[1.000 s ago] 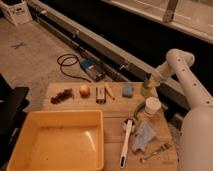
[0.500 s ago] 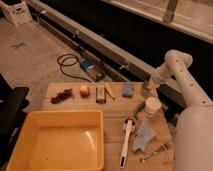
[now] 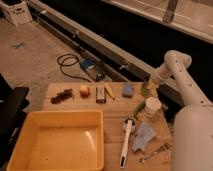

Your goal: Stack cups into tray

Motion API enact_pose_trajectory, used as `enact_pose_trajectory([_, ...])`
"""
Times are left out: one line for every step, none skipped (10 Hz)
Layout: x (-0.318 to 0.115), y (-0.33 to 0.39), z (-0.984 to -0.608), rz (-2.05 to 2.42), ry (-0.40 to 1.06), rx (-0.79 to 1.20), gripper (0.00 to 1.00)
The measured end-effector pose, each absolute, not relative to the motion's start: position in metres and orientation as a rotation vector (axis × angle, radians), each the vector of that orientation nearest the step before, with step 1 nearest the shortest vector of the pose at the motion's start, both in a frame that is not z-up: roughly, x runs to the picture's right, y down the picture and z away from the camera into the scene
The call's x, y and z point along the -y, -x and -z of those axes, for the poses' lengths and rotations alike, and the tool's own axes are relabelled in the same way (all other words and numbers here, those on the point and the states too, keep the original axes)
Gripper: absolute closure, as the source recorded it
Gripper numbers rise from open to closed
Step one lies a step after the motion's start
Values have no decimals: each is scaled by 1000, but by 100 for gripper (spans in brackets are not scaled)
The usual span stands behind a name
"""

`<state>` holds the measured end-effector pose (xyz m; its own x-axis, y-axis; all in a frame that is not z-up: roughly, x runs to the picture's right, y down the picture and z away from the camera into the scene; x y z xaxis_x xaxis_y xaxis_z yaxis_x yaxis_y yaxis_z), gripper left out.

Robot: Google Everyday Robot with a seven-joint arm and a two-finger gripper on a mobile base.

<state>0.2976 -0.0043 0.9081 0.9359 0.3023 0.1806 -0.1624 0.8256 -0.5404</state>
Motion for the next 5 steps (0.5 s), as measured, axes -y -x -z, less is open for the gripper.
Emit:
enact_pose_trajectory([4, -298, -908, -251, 550, 266, 20])
enact_pose_trajectory([1, -300, -909, -254, 556, 265, 20])
enact_pose_trajectory([1, -299, -910, -256, 560, 267, 20])
enact_pose_trajectory([-1, -299, -911, -256, 568, 269, 20])
enact_pose_trajectory([-2, -299, -913, -259, 570, 269, 20])
